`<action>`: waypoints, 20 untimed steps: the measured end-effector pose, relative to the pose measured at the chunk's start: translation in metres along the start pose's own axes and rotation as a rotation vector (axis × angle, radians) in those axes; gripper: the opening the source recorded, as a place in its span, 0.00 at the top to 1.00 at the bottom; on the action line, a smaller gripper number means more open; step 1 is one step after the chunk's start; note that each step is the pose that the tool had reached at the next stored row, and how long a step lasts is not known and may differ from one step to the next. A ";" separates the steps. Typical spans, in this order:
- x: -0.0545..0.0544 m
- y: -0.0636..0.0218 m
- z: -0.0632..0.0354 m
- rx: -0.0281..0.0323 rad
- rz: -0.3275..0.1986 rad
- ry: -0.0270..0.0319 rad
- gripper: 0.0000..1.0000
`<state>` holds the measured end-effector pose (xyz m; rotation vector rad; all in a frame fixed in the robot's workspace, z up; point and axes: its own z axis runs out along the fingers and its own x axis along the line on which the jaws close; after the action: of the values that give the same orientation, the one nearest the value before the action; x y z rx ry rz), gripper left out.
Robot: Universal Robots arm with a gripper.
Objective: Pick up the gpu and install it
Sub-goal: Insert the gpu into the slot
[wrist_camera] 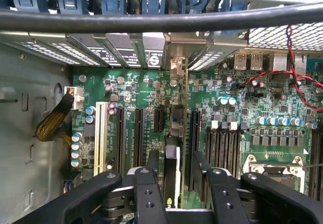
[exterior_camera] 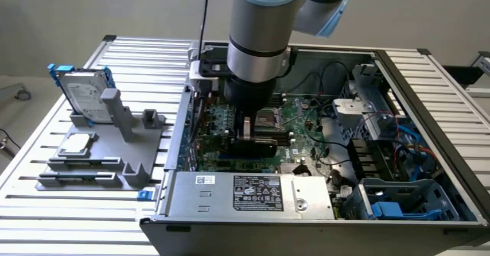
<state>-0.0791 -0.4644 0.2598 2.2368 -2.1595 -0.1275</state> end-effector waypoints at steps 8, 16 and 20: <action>-0.001 0.0014 -0.0201 -0.0003 0.000 -0.0001 0.59; -0.001 0.0022 -0.0322 -0.0002 0.000 -0.0008 0.80; -0.001 0.0022 -0.0323 -0.0003 -0.001 -0.0006 0.89</action>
<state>-0.0788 -0.4644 0.2922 2.2377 -2.1587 -0.1285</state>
